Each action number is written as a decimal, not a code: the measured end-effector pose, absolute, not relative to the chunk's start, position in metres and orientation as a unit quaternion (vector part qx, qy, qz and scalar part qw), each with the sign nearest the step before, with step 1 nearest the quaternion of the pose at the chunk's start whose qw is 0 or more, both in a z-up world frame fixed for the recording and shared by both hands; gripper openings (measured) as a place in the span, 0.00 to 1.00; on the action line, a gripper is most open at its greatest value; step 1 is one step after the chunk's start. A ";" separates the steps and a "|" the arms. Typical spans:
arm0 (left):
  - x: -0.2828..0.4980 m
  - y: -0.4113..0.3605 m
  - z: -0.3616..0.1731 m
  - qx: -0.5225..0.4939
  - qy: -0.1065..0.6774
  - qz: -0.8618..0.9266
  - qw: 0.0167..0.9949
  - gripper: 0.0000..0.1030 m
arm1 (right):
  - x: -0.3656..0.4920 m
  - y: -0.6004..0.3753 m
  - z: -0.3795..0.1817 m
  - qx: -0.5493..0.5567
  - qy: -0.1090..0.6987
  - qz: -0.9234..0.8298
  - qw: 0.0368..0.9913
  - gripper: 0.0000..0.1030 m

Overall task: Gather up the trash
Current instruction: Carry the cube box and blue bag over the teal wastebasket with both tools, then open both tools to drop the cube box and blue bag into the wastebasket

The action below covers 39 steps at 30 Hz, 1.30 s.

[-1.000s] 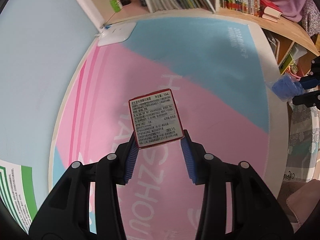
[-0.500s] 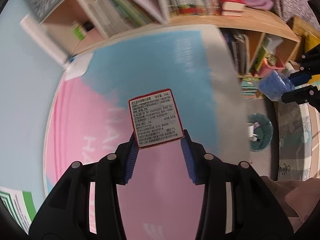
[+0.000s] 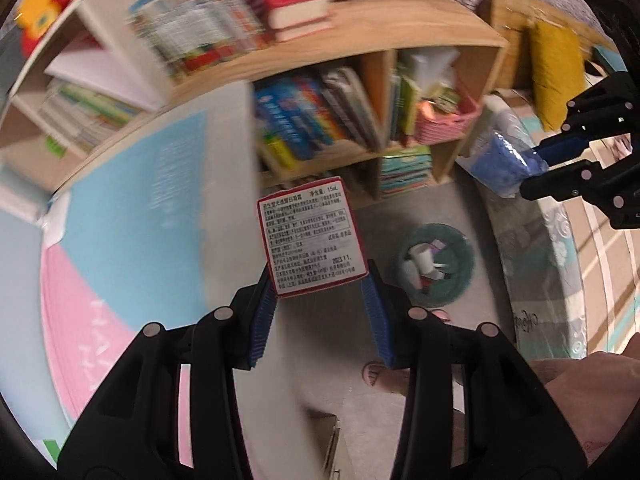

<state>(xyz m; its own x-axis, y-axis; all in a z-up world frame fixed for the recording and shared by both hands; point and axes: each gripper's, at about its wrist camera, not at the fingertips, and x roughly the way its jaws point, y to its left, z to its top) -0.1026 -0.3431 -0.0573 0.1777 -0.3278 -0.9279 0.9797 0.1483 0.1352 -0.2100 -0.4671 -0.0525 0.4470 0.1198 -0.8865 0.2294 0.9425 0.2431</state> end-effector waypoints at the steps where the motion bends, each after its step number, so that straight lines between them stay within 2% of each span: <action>1: -0.110 -0.348 -0.060 0.416 0.394 -0.509 0.642 0.39 | -0.222 -0.472 -0.056 0.172 0.526 -0.038 0.832 0.17; 12: -0.196 -0.393 -0.105 0.452 0.412 -0.548 0.571 0.39 | -0.301 -0.503 -0.087 0.233 0.535 -0.081 0.808 0.18; 29: -0.249 -0.425 -0.142 0.468 0.439 -0.567 0.517 0.39 | -0.347 -0.525 -0.123 0.279 0.550 -0.096 0.781 0.18; 32: -0.255 -0.428 -0.146 0.468 0.441 -0.571 0.510 0.41 | -0.351 -0.529 -0.125 0.284 0.552 -0.098 0.778 0.21; 34: -0.259 -0.430 -0.147 0.467 0.441 -0.573 0.509 0.53 | -0.355 -0.533 -0.125 0.290 0.547 -0.105 0.778 0.21; 35: -0.262 -0.431 -0.147 0.467 0.440 -0.577 0.505 0.53 | -0.358 -0.537 -0.125 0.295 0.545 -0.109 0.777 0.25; 36: -0.265 -0.431 -0.149 0.471 0.437 -0.577 0.504 0.55 | -0.360 -0.539 -0.125 0.298 0.543 -0.113 0.777 0.36; 38: -0.268 -0.433 -0.152 0.479 0.433 -0.574 0.504 0.56 | -0.365 -0.544 -0.122 0.302 0.537 -0.122 0.778 0.52; 39: -0.267 -0.433 -0.154 0.477 0.438 -0.573 0.503 0.57 | -0.367 -0.546 -0.121 0.301 0.534 -0.125 0.780 0.52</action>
<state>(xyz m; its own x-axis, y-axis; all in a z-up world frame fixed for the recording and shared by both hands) -0.2674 -0.4333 -0.1536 -0.0389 -0.1586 -0.9866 0.9936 -0.1111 -0.0213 -0.3670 -0.5460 -0.1207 0.3985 0.1258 -0.9085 0.5173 0.7872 0.3359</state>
